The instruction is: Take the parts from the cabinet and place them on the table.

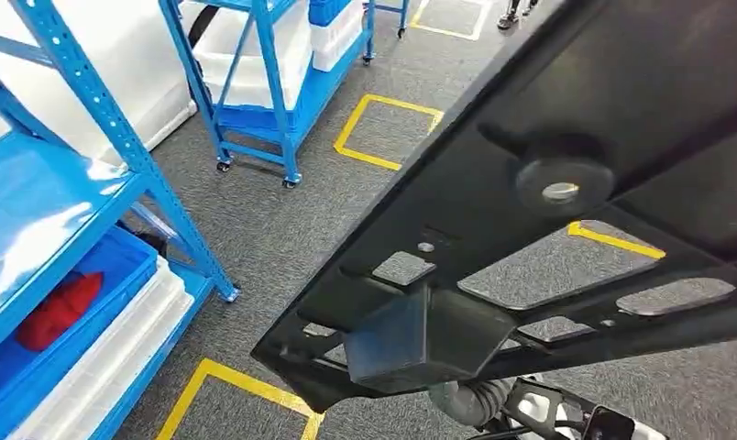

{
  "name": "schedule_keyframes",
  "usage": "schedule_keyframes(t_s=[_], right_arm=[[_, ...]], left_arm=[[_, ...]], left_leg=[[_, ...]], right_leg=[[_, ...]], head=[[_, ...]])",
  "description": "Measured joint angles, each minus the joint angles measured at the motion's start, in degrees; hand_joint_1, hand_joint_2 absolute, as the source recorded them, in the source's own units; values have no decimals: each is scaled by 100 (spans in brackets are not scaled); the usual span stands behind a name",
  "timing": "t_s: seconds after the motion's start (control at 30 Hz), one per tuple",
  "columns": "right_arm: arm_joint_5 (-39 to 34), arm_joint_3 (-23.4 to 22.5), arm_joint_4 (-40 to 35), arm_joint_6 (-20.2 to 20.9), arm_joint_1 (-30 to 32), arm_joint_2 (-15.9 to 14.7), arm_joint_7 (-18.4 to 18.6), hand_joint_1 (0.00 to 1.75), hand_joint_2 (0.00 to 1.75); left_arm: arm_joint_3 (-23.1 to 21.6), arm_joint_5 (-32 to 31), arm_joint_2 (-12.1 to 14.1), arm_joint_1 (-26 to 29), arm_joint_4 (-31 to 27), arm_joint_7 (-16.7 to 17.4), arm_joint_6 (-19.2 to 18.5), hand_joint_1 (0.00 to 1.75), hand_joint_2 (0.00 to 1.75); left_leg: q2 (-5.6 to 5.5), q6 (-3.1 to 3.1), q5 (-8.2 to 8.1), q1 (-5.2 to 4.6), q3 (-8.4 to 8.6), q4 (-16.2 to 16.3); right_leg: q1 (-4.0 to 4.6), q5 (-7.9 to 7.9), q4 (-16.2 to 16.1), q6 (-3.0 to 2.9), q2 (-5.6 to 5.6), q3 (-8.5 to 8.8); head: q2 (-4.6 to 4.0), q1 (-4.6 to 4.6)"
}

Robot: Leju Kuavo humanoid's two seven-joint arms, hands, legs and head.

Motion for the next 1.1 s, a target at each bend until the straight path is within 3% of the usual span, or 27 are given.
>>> schedule_keyframes(t_s=[0.07, 0.1, 0.13, 0.23, 0.27, 0.3, 0.33, 0.4, 0.43, 0.47, 0.5, 0.53, 0.57, 0.6, 0.63, 0.7, 0.77, 0.8, 0.83, 0.87, 0.9, 0.93, 0.97, 1.0, 1.03, 1.07, 1.1], right_arm=[[-64, 0, 42, 64, -10, 0, 0, 175, 175], [-90, 0, 74, 83, -19, 0, 0, 175, 175], [-92, 0, 99, 85, -30, 0, 0, 175, 175], [-123, 0, 291, 131, -169, 0, 2, 175, 175], [-153, 2, 370, 151, -198, 2, 2, 175, 175], [-177, 4, 428, 166, -208, 4, 5, 175, 175], [-201, 9, 492, 177, -258, 17, 2, 175, 175], [-256, 20, 660, 206, -317, 68, 2, 175, 175], [-269, 20, 720, 223, -312, 77, 2, 175, 175], [-267, 20, 770, 245, -310, 87, 7, 175, 175], [-258, 20, 809, 260, -312, 105, 4, 175, 175], [-249, 20, 833, 262, -313, 140, 4, 175, 175], [-247, 22, 853, 256, -314, 188, 4, 175, 175], [-247, 24, 861, 252, -315, 214, 4, 175, 175], [-247, 28, 881, 245, -317, 245, 0, 175, 175], [-251, 37, 894, 238, -321, 289, 2, 175, 175], [-251, 37, 896, 269, -294, 326, 2, 175, 175], [-251, 37, 892, 282, -291, 341, 2, 175, 175], [-251, 28, 888, 289, -295, 367, 0, 175, 175], [-249, 24, 890, 306, -300, 396, 0, 175, 175], [-247, 22, 892, 308, -294, 418, 0, 175, 175], [-245, 17, 903, 302, -289, 428, 0, 175, 175], [-238, 4, 916, 300, -281, 431, 0, 175, 175], [-225, 0, 925, 282, -269, 433, 0, 175, 175], [-210, -4, 927, 280, -265, 439, 0, 175, 175], [-199, -11, 927, 280, -265, 448, 2, 175, 175], [-197, -11, 927, 280, -267, 457, 0, 175, 175]], left_arm=[[20, 0, 18, -29, 0, -61, -15, 0, 175], [28, 0, 26, -38, 0, -83, -20, 0, 175], [33, 0, 33, -40, 0, -94, -22, 0, 175], [72, 2, 76, -53, 0, -98, 2, 0, 175], [105, 2, 92, -73, 0, -100, 24, 0, 175], [129, 2, 122, -92, 0, -109, 28, 0, 175], [142, 2, 136, -88, 2, -118, 26, 0, 175], [177, 2, 210, -48, 7, -122, 33, 0, 175], [188, 2, 232, -23, 7, -122, 46, 0, 175], [192, 2, 260, -11, 9, -120, 57, 0, 175], [195, 2, 286, -10, 9, -111, 68, 0, 175], [194, 2, 306, -19, 9, -92, 81, 0, 175], [194, 2, 350, -29, 9, -65, 96, 0, 175], [195, 2, 372, -30, 9, -57, 105, 0, 175], [194, 2, 418, -36, 11, -44, 123, 0, 175], [195, 2, 463, -23, 33, -13, 144, 0, 175], [194, 2, 498, -37, 48, -11, 144, 0, 175], [192, 2, 496, -44, 48, -15, 144, 0, 175], [192, 2, 520, -50, 57, -31, 146, 0, 175], [186, 2, 536, -36, 59, -50, 146, 0, 175], [175, 2, 551, -14, 63, -59, 142, 0, 175], [164, 2, 568, 1, 77, -63, 142, 0, 175], [155, 2, 572, 6, 92, -63, 142, 0, 175], [146, 2, 586, 1, 96, -65, 140, 0, 175], [138, 2, 597, -7, 96, -65, 133, 0, 175], [127, 2, 608, -14, 96, -68, 129, 0, 175], [125, 2, 610, -24, 96, -70, 125, 0, 175]], left_leg=[[113, -30, -20, 0, 26, 1], [162, -51, -33, -8, 51, 3], [201, -92, -58, -54, 48, 14], [366, -192, -58, -37, 78, -7], [379, -237, -85, -22, 94, 4], [129, -271, -153, 4, 79, 74], [-67, -279, -352, 8, -39, 337], [-198, -296, -808, 15, -488, 1296], [-221, -304, -925, 15, -694, 1700], [-223, -304, -904, 16, -795, 1857], [-223, -300, -739, 16, -759, 1725], [-233, -294, -482, 18, -611, 1355], [-289, -284, -168, 26, -360, 784], [-503, -274, 67, 49, -149, 287], [-813, -254, -43, 65, -93, 155], [-731, -234, -26, 41, -80, 93], [-613, -163, -7, 28, -70, 79], [-545, -110, 28, 102, -51, 28], [-462, -74, 31, 70, -37, 10], [-380, -47, 26, 49, -37, 10], [-298, -31, 16, 29, -35, 10], [-213, -25, 12, 17, -37, 11], [-132, -24, 8, 13, -41, 13], [-63, -26, 3, 10, -38, 13], [-2, -31, -3, 7, -34, 14], [57, -42, -12, 5, -22, 14], [112, -59, -24, 1, -1, 14]], right_leg=[[1, 455, -992, -24, -139, 570], [24, 565, -1520, -66, -383, 878], [91, 493, -1609, -117, -491, 911], [123, 525, -1607, -202, -261, 849], [74, 560, -1669, -253, -187, 875], [60, 581, -1701, -271, -159, 899], [58, 583, -1703, -297, -109, 892], [68, 594, -1702, -334, 23, 882], [77, 594, -1694, -340, 96, 879], [79, 593, -1686, -340, 168, 877], [78, 593, -1677, -339, 240, 879], [74, 589, -1662, -333, 318, 884], [70, 580, -1644, -320, 398, 893], [64, 567, -1618, -302, 459, 885], [80, 560, -1597, -273, 510, 855], [40, 591, -1574, -195, 644, 778], [26, 630, -1611, -114, 786, 762], [37, 602, -1573, -100, 746, 753], [78, 457, -1371, -88, 358, 668], [72, 236, -1004, -80, 156, 485], [56, -2, -510, -66, 59, 247], [44, -158, -110, -56, 33, 46], [37, -222, 154, -49, 22, -84], [34, -145, 139, -49, 9, -71], [35, 10, -89, -56, -6, 53], [37, 243, -551, -75, -39, 306], [54, 477, -1126, -111, -154, 638]], head=[[0, -2], [0, 0], [0, -2], [0, -2], [0, -2], [0, -2], [0, -2], [0, -2], [0, -2], [0, -2], [0, -2], [0, -2], [0, -2], [0, -2], [0, 0], [0, 0], [0, -2], [0, -2], [0, 0], [0, 0], [0, -2], [0, 0], [0, 0], [0, 0], [0, 0], [0, 0], [0, 0]])
